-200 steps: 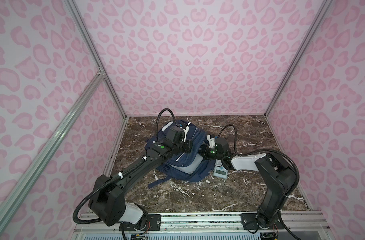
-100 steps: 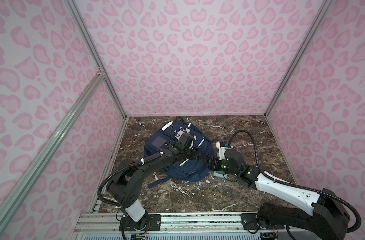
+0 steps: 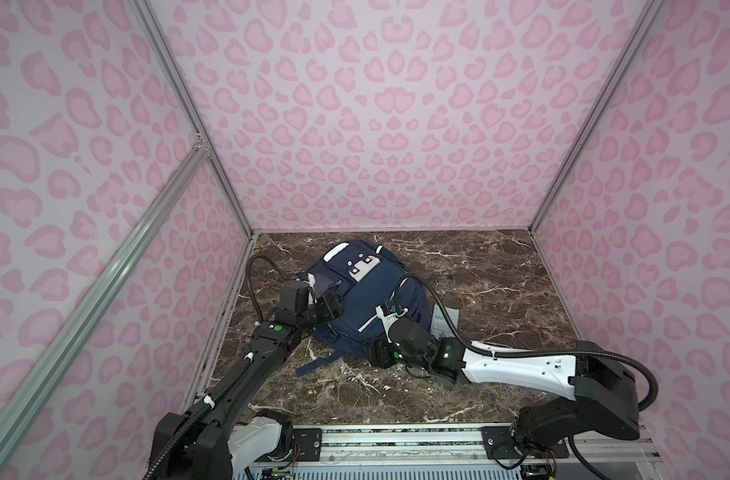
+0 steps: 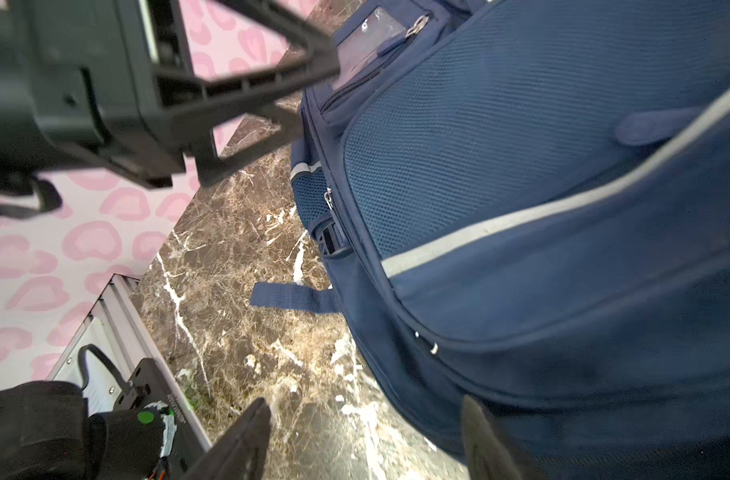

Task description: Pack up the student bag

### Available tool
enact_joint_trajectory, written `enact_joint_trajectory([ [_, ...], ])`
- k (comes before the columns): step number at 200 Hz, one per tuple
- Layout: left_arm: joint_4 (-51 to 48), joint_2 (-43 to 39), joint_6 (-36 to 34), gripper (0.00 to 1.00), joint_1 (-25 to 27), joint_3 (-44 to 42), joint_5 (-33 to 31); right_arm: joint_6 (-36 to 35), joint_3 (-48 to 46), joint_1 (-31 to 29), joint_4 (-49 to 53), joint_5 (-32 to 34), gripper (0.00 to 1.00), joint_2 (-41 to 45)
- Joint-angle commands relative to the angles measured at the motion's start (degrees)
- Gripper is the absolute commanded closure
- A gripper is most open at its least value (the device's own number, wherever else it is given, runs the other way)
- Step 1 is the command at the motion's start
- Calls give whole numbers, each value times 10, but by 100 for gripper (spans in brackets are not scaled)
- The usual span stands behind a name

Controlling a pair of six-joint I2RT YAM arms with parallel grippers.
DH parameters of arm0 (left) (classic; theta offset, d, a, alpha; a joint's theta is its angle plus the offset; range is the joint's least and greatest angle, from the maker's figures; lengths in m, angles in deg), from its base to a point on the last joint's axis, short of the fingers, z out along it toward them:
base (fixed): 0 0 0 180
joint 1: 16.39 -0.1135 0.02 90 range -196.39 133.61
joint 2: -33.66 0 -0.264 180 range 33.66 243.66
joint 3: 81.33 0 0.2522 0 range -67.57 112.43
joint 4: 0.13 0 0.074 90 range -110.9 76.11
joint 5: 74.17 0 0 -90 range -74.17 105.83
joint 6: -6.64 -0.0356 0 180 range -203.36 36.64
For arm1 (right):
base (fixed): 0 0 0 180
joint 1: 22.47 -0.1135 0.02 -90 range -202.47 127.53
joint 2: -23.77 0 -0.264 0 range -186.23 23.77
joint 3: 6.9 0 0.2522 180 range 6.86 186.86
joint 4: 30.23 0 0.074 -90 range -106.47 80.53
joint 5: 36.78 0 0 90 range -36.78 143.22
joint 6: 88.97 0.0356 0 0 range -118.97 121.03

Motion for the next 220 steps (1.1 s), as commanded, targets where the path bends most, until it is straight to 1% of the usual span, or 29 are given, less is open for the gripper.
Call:
enact_joint_trajectory([
  [1, 71, -27, 43, 22, -23, -43, -17, -12, 43, -6, -33, -34, 34, -55],
  [9, 83, -31, 46, 22, -27, -54, -35, -16, 61, -9, -36, -45, 38, -78],
  [20, 108, -22, 57, 23, -32, -67, -41, -21, 86, -13, -37, -52, 43, -107],
  [38, 158, 29, 83, 24, -50, -75, 5, -26, 119, -19, -34, -56, 50, -143],
  [52, 178, 69, 90, 24, -52, -75, 4, -31, 137, -20, -26, -52, 54, -165],
  [63, 193, 86, 85, 27, -51, -79, -21, -34, 148, -19, -22, -50, 55, -180],
  [73, 193, 98, 74, 32, -51, -76, -47, -39, 159, -19, -17, -45, 57, -193],
  [82, 193, 110, 60, 40, -52, -68, -65, -47, 171, -21, -9, -31, 58, -203],
  [89, 193, 119, 54, 52, -52, -63, -70, -52, 179, -20, -1, -19, 59, -211],
  [96, 193, 130, 50, 61, -52, -60, -67, -60, 193, -19, 12, -2, 61, -221],
  [98, 193, 132, 50, 62, -51, -60, -64, -64, 197, -19, 16, 2, 61, -224],
  [101, 208, 137, 50, 68, -51, -60, -61, -68, 204, -19, 21, 10, 62, -230],
  [113, 221, 155, 56, 84, -51, -61, -47, -85, 235, -18, 51, 46, 65, -249],
  [124, 230, 164, 64, 96, -52, -67, -32, -92, 263, -15, 79, 80, 67, -266],
  [136, 232, 159, 69, 96, -52, -74, -22, -90, 285, -10, 105, 111, 68, -278],
  [147, 226, 144, 71, 96, -51, -80, -18, -87, 288, -3, 108, 119, 68, -282],
  [164, 214, 120, 76, 96, -51, -86, -11, -94, 286, 8, 88, 90, 67, -285],
  [188, 219, 104, 95, 96, -51, -93, 33, -123, 299, 3, 70, 43, 66, -302],
  [205, 229, 94, 111, 96, -50, -101, 61, -125, 306, -1, 72, 47, 64, -311],
  [220, 230, 80, 119, 96, -45, -110, 70, -118, 308, 3, 72, 61, 59, -315],
])
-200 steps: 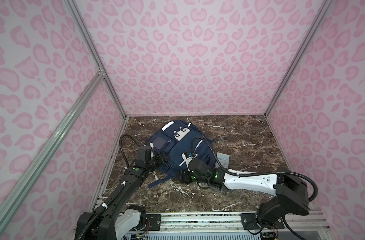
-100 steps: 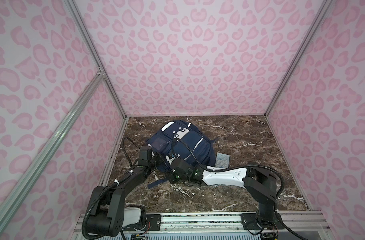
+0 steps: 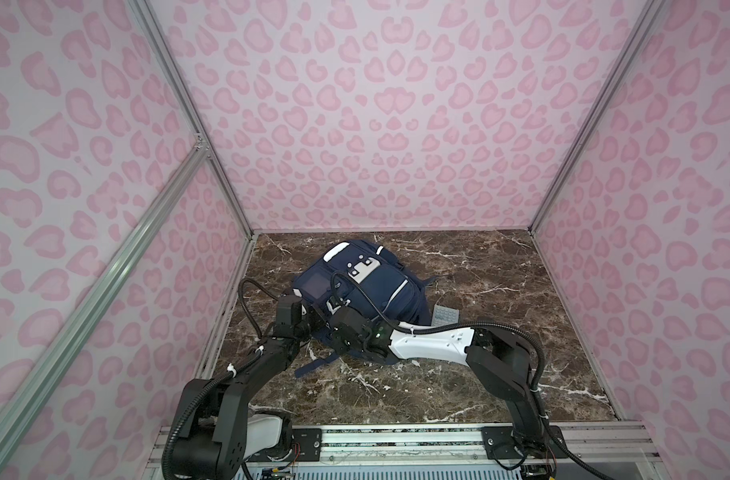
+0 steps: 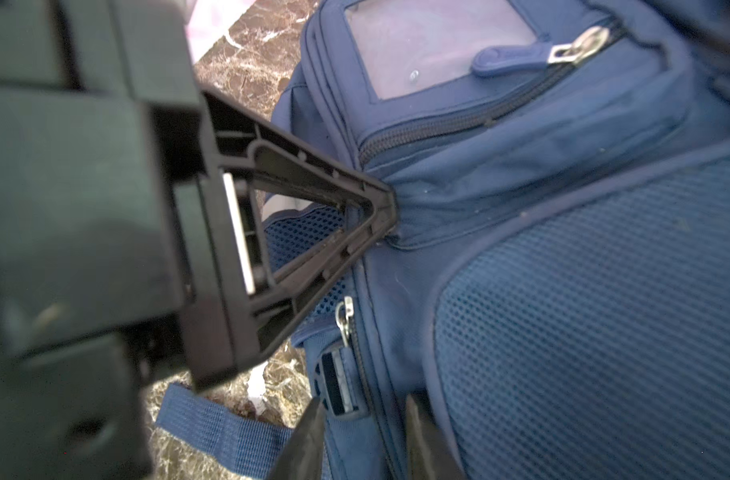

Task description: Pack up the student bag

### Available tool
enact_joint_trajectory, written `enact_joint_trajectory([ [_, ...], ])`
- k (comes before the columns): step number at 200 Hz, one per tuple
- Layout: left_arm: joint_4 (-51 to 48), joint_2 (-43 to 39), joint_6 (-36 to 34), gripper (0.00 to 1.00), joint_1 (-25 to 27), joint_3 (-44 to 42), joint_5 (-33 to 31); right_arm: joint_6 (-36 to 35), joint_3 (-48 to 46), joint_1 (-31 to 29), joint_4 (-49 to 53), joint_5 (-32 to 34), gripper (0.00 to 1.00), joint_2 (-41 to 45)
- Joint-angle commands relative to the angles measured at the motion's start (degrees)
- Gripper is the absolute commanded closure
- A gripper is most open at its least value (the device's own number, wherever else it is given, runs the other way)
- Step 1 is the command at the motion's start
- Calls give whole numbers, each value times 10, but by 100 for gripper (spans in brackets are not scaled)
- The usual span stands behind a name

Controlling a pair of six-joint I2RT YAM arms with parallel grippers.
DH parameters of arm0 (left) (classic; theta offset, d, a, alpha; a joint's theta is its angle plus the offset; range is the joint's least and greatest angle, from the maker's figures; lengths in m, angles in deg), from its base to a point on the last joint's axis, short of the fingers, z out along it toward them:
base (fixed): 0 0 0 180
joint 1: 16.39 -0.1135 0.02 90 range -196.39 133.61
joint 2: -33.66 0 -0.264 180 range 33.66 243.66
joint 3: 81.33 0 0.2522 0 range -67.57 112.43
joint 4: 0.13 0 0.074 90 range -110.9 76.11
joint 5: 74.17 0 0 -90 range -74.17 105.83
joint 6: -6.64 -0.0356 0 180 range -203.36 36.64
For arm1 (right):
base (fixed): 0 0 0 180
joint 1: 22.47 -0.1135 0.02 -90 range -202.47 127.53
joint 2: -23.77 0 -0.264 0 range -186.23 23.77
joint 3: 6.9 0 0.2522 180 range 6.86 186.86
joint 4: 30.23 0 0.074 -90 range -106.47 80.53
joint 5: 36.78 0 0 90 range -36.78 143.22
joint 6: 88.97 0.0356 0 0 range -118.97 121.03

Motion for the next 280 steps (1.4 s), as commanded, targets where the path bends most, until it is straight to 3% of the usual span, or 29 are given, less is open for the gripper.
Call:
enact_joint_trajectory([
  [1, 8, -18, 25, 96, 7, -10, 61, -4, 2, 3, -2, 11, 59, -12],
  [21, 2, -38, 33, 96, 13, -20, 66, -4, 5, 5, -9, 25, 53, -18],
  [43, -9, -61, 40, 96, 24, -23, 67, -11, 47, 5, -1, 23, 56, -44],
  [72, -64, -96, 21, 96, 26, -18, 29, -9, 65, -3, 35, 62, 73, -57],
  [97, -79, -104, 13, 96, 26, -16, 16, 0, 40, -12, 50, 86, 78, -37],
  [122, -89, -103, 6, 96, 25, -12, 2, -4, 15, -23, 65, 97, 91, -5],
  [170, -82, -96, 11, 97, 25, -10, 4, 29, -59, -25, 57, 59, 84, 27],
  [191, -81, -103, 17, 97, 25, -15, 11, 43, -95, -24, 28, 10, 65, 44],
  [201, -75, -107, 25, 97, 26, -20, 18, 57, -122, -24, -4, -32, 62, 60],
  [227, -53, -115, 48, 97, 29, -35, 37, 100, -177, -22, -86, -101, 61, 96],
  [280, -68, -136, 53, 97, 38, -32, 32, 105, -161, 9, -106, -96, 64, 64],
])
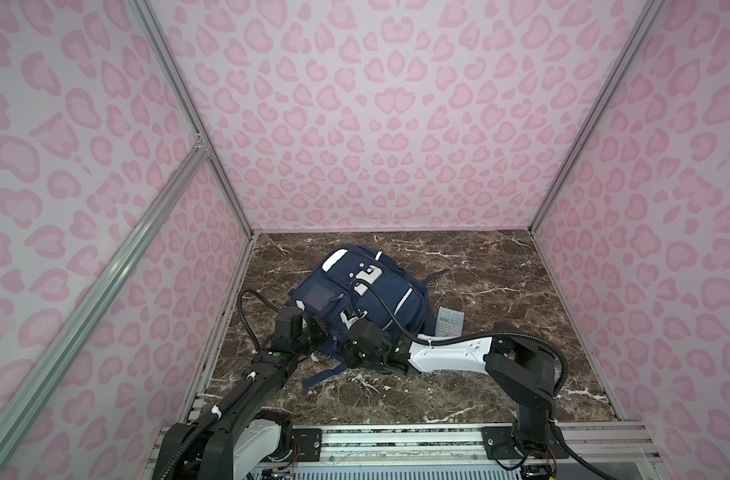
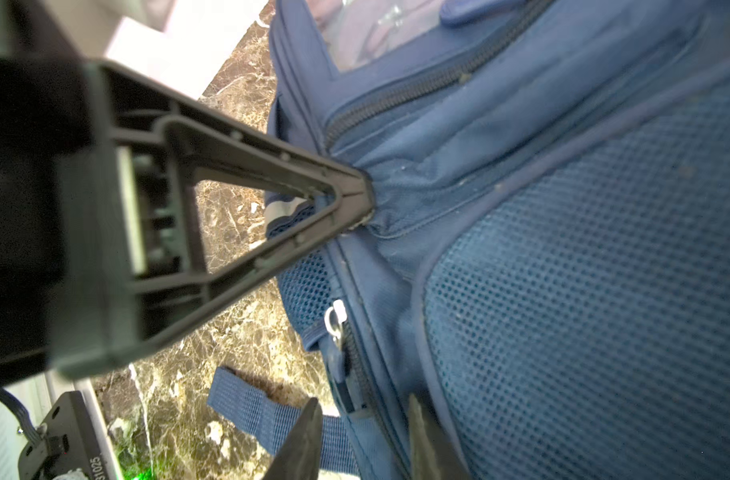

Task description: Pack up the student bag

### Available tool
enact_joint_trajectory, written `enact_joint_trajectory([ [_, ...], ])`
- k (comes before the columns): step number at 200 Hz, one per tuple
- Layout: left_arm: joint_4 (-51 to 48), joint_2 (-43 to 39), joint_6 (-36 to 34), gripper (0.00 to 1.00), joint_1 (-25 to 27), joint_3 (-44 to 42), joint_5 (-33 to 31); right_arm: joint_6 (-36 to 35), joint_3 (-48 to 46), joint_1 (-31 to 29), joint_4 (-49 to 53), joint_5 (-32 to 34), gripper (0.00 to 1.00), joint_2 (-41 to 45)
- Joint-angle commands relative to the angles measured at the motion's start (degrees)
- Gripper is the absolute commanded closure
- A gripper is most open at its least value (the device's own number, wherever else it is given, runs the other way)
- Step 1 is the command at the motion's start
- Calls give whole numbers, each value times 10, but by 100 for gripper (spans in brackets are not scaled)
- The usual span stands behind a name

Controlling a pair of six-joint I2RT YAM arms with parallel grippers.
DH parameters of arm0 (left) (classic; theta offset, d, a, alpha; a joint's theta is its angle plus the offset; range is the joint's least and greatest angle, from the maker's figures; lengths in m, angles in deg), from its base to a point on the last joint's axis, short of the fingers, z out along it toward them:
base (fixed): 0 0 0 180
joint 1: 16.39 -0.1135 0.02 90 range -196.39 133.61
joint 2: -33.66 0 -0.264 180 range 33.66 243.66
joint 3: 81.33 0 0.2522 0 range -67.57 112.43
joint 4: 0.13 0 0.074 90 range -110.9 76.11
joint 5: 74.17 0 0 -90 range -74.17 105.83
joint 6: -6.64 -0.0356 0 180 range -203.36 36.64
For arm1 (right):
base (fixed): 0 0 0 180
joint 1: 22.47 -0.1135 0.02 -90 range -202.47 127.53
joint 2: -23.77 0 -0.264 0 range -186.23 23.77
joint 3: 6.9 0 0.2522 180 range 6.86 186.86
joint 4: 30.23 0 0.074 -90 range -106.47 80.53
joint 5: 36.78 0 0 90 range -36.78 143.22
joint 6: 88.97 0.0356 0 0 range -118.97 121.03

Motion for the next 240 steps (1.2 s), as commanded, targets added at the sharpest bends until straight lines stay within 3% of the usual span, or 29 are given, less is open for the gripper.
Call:
enact_joint_trajectory([
  [1, 32, -10, 11, 97, 3, 3, 20, 18, 3, 12, -1, -23, 65, -19],
  [39, 31, -7, 11, 97, 5, 4, 22, 6, 7, -10, -11, 5, 68, -26],
  [96, 48, 25, 14, 97, 5, 7, 3, 41, -34, -18, 28, 1, 64, 55],
  [137, 45, 18, 20, 97, 5, 14, 13, 51, -29, -18, -54, -57, 62, 13],
  [158, 40, 2, 26, 97, 5, 10, 21, 27, 2, -6, -51, -46, 61, -12],
  [191, 28, -6, 22, 97, 6, 1, 27, 4, 30, 2, -8, 36, 63, -27],
  [240, 20, -32, 29, 97, 6, -2, 36, -9, 61, 19, -15, 26, 66, -67],
])
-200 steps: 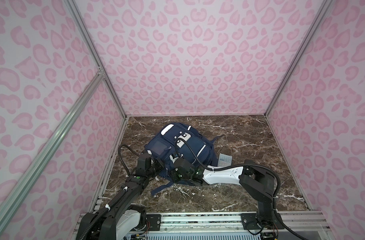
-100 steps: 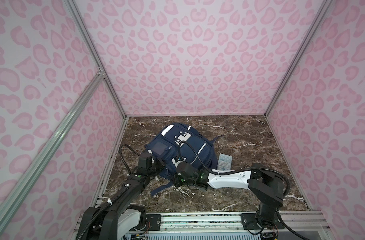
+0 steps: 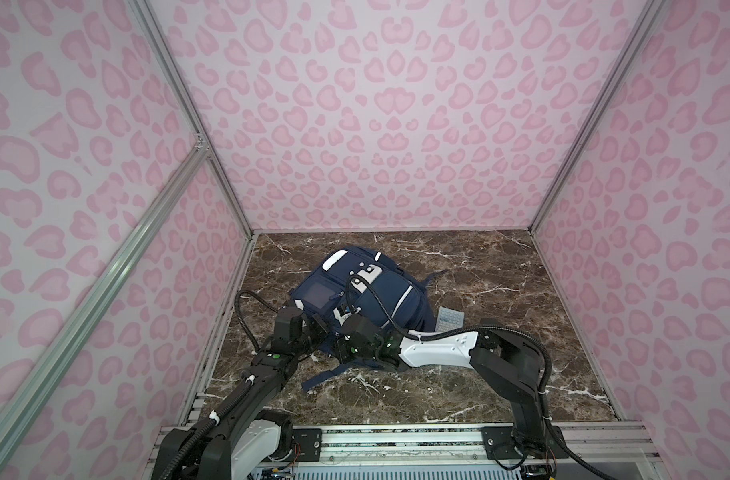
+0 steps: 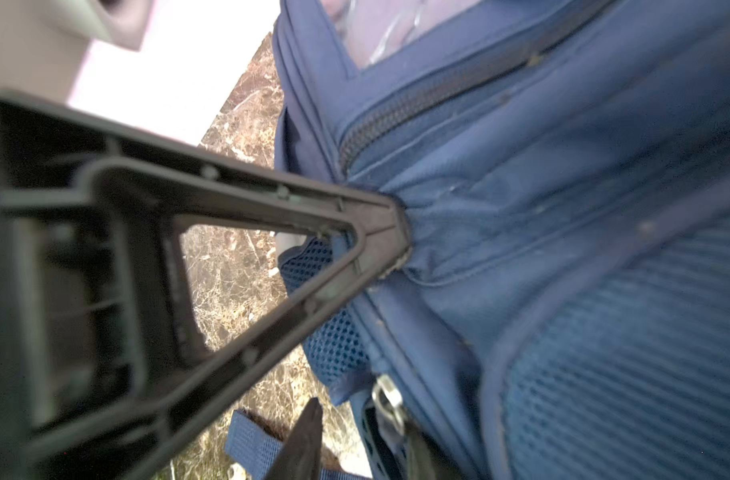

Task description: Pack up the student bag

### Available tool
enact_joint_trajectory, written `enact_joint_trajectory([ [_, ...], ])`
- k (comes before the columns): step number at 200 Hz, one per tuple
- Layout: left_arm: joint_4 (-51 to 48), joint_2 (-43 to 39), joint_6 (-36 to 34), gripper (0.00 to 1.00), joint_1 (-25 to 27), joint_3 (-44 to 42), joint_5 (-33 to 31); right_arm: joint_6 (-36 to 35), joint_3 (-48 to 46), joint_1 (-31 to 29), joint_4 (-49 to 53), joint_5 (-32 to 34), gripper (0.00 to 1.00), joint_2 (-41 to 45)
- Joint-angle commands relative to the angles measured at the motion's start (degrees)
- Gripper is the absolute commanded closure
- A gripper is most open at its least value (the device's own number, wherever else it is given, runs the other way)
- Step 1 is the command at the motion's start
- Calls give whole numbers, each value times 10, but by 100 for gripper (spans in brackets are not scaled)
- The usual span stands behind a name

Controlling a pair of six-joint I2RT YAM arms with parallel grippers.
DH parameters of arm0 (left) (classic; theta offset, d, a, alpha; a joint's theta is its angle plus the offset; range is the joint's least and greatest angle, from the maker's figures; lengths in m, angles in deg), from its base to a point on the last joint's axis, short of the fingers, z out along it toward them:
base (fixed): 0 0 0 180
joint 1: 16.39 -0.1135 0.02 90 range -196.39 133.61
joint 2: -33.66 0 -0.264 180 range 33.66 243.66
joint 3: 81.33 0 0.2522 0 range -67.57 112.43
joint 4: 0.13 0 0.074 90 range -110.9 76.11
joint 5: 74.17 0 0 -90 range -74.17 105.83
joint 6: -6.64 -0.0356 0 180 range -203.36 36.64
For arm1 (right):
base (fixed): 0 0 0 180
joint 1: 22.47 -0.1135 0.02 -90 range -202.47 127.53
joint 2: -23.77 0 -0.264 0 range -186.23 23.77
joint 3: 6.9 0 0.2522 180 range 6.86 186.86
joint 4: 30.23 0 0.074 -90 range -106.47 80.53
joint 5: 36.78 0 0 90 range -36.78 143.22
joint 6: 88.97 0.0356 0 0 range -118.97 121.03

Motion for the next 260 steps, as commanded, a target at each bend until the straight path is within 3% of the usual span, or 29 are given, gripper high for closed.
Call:
enact_joint_trajectory([
  [1, 5, -14, 1, 97, 1, 2, 35, -16, 10, 11, 3, 49, 66, -16],
  [60, 7, -6, 0, 97, 1, -8, 26, -36, 16, 10, 7, 65, 100, -10],
  [200, -2, 43, -39, 97, -36, 41, 2, 2, -155, -17, 163, 58, 100, 130],
  [231, 36, 52, -18, 97, -37, 28, 44, -29, -185, -18, 124, 44, 100, 153],
  [260, -8, 52, -59, 97, -42, 43, 10, -26, -197, -21, 133, 47, 100, 172],
])
